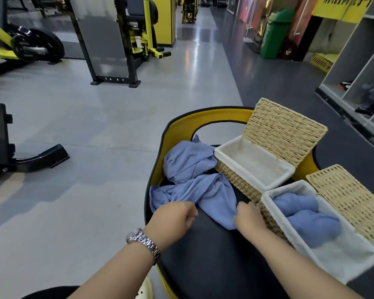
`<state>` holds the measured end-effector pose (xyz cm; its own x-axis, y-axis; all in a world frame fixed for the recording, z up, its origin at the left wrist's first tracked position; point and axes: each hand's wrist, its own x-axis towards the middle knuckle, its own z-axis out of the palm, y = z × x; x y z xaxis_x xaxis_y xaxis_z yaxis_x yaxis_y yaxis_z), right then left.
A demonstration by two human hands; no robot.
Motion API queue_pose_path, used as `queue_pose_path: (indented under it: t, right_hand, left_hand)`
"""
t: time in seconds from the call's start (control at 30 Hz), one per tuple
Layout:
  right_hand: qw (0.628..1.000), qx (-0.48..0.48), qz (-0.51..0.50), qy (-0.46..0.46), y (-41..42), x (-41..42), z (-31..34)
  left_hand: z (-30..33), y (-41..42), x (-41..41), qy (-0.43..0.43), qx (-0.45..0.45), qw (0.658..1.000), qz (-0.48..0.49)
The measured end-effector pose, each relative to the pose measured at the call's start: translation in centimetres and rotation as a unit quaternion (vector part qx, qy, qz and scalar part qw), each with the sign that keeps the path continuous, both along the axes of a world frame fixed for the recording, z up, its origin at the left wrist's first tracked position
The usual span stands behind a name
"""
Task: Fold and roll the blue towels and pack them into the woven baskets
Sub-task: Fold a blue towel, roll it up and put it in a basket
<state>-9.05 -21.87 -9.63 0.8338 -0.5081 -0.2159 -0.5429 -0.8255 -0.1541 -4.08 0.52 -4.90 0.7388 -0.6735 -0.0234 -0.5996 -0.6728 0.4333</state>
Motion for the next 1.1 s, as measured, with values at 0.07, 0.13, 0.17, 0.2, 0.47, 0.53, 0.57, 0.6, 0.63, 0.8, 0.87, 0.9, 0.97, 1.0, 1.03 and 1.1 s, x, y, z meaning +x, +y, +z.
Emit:
queue_pose_path:
  t: [0.07, 0.13, 0.17, 0.2, 0.47, 0.53, 0.57, 0.6, 0.63, 0.8, 0.87, 0.9, 0.97, 1.0, 1.03, 1.1]
  right_hand:
    - [0.995, 0.078, 0.02, -0.06, 0.0, -0.6, 1.4]
    - [0.975, 0.162, 0.054, -0.14, -0.2, -1.6, 3.7]
    - [0.962, 0.183, 0.082, -0.183, -0.3, -2.2, 4.9]
    - [0.95, 0.196, 0.114, -0.217, -0.4, -2.8, 6.3]
    - [0.957, 0.05, 0.177, -0.226, -0.6, -7.8, 11.5]
    - [0.97, 0.027, 0.168, -0.176, -1.0, -8.3, 11.6]
    - [0.967, 0.041, 0.17, -0.185, -1.3, -8.6, 11.7]
    - [0.963, 0.057, 0.17, -0.201, -1.7, -8.9, 11.8]
    - [0.96, 0.063, 0.17, -0.214, -2.0, -9.3, 12.2]
    - [0.948, 0.117, 0.177, -0.238, -3.1, -9.8, 13.8]
    - [0.949, 0.138, 0.158, -0.235, -3.8, -9.8, 14.2]
    - [0.944, 0.138, 0.152, -0.258, -4.2, -9.9, 14.3]
    - [0.933, 0.141, 0.142, -0.3, -4.8, -10.1, 14.2]
    - [0.93, 0.143, 0.135, -0.312, -5.1, -10.2, 14.1]
    - [0.928, 0.146, 0.124, -0.32, -5.3, -10.3, 14.0]
    - [0.923, 0.144, 0.095, -0.343, -5.7, -10.6, 14.2]
  left_hand:
    - [0.1, -0.8, -0.1, -0.002, -0.005, 1.0, -0.008]
    - [0.7, -2.0, -0.3, -0.01, -0.04, 0.999, -0.011]
    - [1.3, -2.7, -0.6, -0.008, -0.079, 0.997, -0.013]
    - [2.0, -3.5, -1.1, -0.003, -0.121, 0.993, -0.017]
    - [4.0, -8.2, -3.7, 0.016, -0.206, 0.971, -0.121]
    - [4.1, -8.9, -4.5, 0.016, -0.221, 0.963, -0.15]
    - [3.8, -9.3, -4.8, 0.019, -0.223, 0.962, -0.159]
    - [3.3, -9.7, -4.9, 0.017, -0.217, 0.962, -0.163]
    - [2.7, -10.0, -5.0, 0.013, -0.207, 0.965, -0.162]
    - [2.0, -11.0, -5.3, 0.056, -0.205, 0.969, -0.123]
    - [2.7, -11.0, -5.4, 0.046, -0.24, 0.962, -0.12]
    - [3.1, -10.9, -5.4, 0.036, -0.243, 0.962, -0.119]
    - [3.9, -10.4, -5.5, 0.022, -0.22, 0.967, -0.125]
    - [4.3, -9.9, -5.6, 0.015, -0.198, 0.972, -0.127]
    - [4.6, -9.4, -5.6, 0.01, -0.175, 0.976, -0.129]
    - [5.2, -8.0, -5.4, 0.0, -0.138, 0.981, -0.133]
